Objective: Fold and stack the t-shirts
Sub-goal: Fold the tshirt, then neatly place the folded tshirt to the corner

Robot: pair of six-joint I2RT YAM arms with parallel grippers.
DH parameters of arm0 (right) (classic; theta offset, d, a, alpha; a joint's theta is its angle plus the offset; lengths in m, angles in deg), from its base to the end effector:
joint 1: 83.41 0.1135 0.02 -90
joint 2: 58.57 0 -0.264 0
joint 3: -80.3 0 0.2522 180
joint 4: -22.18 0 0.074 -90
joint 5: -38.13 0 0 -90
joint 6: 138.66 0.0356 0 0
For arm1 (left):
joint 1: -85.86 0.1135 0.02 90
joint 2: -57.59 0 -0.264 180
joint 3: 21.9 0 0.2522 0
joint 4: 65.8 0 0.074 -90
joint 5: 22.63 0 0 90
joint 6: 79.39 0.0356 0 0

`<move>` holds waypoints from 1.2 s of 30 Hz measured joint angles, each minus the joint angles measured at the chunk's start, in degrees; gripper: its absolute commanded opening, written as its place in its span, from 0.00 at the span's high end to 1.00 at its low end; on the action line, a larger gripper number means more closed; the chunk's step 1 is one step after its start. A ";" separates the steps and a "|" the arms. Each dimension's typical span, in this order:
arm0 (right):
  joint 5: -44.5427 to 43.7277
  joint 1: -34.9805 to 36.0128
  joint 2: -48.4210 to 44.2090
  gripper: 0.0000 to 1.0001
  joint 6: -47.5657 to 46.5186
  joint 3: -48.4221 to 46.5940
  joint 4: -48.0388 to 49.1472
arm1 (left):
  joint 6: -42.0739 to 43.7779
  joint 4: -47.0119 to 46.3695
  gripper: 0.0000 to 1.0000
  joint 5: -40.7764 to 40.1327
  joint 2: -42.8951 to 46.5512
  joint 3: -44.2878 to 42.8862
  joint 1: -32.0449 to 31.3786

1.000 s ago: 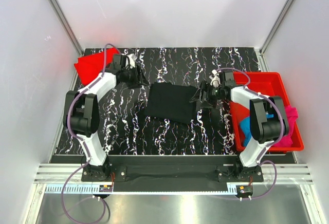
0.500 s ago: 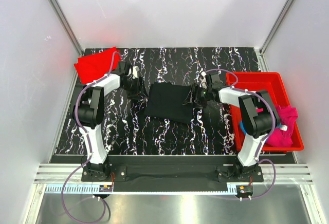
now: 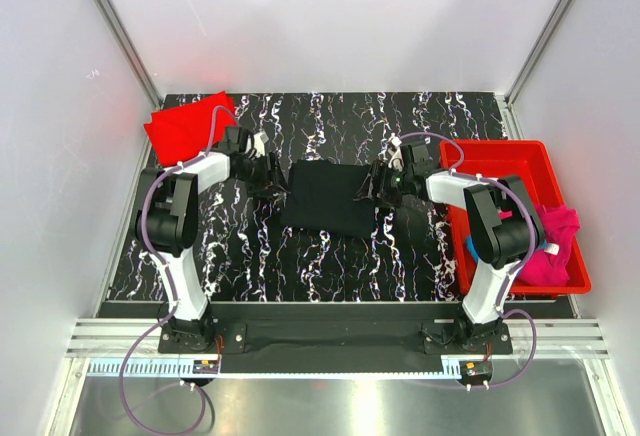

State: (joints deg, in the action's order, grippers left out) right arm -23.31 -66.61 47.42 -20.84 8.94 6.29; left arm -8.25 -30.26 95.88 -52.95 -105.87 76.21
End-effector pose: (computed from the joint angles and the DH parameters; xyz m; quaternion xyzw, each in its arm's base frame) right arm 0.3466 0.1224 0.1427 0.0047 0.9159 0.3390 0.2147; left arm 0.3791 -0.0817 0.1549 -0.0164 0.9424 -0.2891 0.1675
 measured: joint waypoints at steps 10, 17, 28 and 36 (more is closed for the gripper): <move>-1.62 -0.57 -5.64 0.08 -1.44 0.33 -7.76 | -0.09 -2.58 0.31 2.01 -1.27 -0.59 -0.31; -2.14 -0.59 -14.62 0.07 -1.75 0.68 -10.23 | -1.11 -4.35 0.30 1.46 -3.65 -3.39 -2.43; -1.97 -0.61 -15.65 0.07 -2.60 2.62 -11.08 | -2.03 -5.57 0.32 -1.33 -8.15 -9.77 -4.63; -1.01 -0.63 -17.09 0.07 -2.49 3.37 -10.99 | -3.28 -4.76 0.70 -5.60 -8.52 -10.54 -6.16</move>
State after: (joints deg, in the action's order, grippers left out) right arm -24.32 -67.24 30.33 -23.33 12.30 -4.70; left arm -11.52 -35.03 90.28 -61.48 -116.41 70.04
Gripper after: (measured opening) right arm 0.929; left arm 0.481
